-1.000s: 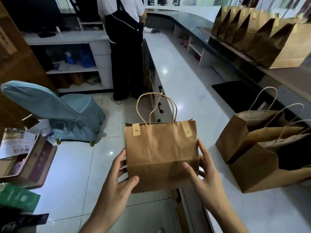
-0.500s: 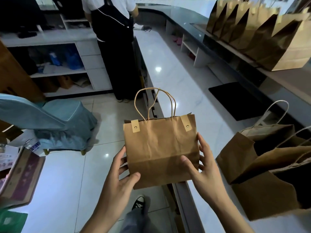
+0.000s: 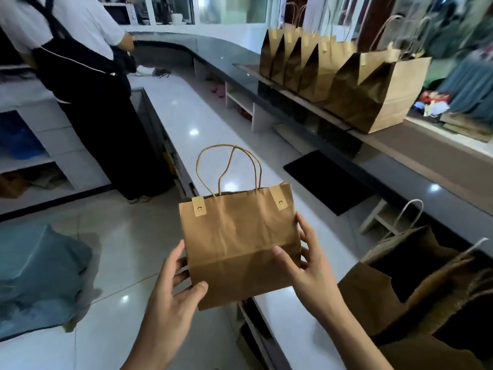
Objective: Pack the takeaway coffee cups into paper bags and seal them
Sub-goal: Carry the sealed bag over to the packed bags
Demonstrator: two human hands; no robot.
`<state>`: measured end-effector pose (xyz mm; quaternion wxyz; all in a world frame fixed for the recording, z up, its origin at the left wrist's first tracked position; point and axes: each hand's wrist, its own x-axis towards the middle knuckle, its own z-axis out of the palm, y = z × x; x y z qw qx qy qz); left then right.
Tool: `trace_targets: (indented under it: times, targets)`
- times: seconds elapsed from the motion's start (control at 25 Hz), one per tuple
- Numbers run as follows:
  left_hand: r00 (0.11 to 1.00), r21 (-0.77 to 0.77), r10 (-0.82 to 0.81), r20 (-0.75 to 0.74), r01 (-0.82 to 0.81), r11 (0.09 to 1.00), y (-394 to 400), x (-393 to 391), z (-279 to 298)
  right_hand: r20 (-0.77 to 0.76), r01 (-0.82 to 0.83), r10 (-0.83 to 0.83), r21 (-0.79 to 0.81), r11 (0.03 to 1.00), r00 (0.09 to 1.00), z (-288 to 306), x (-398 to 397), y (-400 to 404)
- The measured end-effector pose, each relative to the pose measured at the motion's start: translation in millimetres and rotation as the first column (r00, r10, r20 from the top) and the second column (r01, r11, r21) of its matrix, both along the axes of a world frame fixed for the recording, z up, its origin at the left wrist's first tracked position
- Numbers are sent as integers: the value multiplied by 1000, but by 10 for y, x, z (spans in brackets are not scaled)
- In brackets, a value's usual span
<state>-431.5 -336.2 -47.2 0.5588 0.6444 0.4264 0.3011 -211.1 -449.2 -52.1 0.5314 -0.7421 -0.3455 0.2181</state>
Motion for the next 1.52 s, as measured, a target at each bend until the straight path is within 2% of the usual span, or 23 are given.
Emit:
trace_targets:
  times: [0.24, 0.4, 0.6, 0.92, 1.08, 1.52]
  targets:
    - [986, 115, -166, 18, 163, 980, 785, 477, 325, -40, 168, -165, 99, 981, 986, 361, 328, 519]
    - [961, 185, -272, 52, 259, 948, 1091, 958, 538, 10, 258, -259, 72, 964, 966, 659, 640, 601]
    - [944, 226, -321, 71, 298, 927, 1249, 1582, 789, -42, 271, -269, 58, 961, 962, 1162, 1194, 601]
    - [899, 304, -416, 138, 361, 882, 1215, 2456, 1051, 51, 301, -300, -11, 954, 953, 1859, 2284, 545]
    - [850, 357, -511, 126, 442, 823, 1118, 2952, 1129, -6, 327, -327, -31, 945, 945, 1925, 2952, 454]
    - [758, 453, -652, -10, 585, 673, 654, 4242, 1144, -90, 442, -439, 21, 897, 894, 1613, 4326, 138]
